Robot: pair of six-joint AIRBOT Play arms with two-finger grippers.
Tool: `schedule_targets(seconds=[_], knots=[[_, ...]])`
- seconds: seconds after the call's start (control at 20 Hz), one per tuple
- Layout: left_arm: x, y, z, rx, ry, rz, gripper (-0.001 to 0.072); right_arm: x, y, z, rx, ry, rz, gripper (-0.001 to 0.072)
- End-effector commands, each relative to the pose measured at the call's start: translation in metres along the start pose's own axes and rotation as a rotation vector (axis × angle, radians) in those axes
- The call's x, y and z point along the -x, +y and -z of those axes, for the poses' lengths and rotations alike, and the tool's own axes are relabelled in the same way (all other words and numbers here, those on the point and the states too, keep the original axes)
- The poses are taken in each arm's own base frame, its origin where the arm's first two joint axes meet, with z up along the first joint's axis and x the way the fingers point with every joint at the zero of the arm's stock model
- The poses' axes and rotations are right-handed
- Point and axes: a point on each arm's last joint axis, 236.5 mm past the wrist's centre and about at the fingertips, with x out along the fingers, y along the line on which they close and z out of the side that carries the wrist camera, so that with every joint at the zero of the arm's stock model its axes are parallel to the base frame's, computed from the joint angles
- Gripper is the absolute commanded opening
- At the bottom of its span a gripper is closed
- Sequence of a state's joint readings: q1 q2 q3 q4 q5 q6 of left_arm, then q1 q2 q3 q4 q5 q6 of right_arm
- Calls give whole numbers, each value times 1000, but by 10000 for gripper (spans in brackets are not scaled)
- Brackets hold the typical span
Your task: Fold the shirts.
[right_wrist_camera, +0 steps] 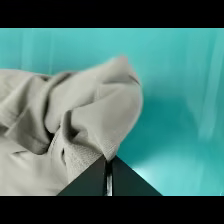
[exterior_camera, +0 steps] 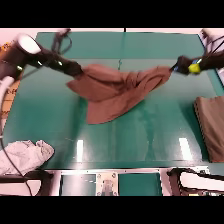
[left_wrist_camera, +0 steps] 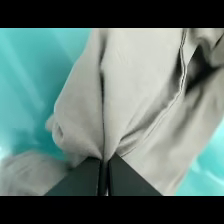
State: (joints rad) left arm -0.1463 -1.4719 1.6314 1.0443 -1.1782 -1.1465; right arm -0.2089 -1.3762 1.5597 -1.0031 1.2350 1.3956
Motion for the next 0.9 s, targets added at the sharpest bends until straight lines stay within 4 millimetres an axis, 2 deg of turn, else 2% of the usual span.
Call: schedule_targets(seconds=[0.0,0.1,0.2,0.3,0.4,0.5,0.6,0.7,0.75,0.85], knots=[[102,-30,-48,-125,-153,-98,22,92,58,-47,147,-207,-14,19],[164,-57,-72,-176,-288,-128,22,147,90,-60,218,-331,-17,19],[229,-88,-87,-243,-429,-162,22,201,122,-63,289,-452,-19,20],[291,-115,-93,-305,-554,-208,22,247,148,-61,346,-562,-16,20],[330,-133,-87,-328,-630,-239,23,290,170,-61,387,-687,-16,20],[340,-142,-73,-330,-616,-234,23,325,186,-60,410,-803,-19,20],[330,-141,-62,-301,-557,-215,23,339,193,-58,420,-848,-22,20],[308,-130,-57,-273,-503,-203,23,330,189,-59,412,-820,-21,20],[293,-123,-53,-254,-466,-195,23,318,183,-61,399,-793,-20,20],[249,-102,-40,-202,-359,-171,23,285,163,-65,357,-721,-16,20]])
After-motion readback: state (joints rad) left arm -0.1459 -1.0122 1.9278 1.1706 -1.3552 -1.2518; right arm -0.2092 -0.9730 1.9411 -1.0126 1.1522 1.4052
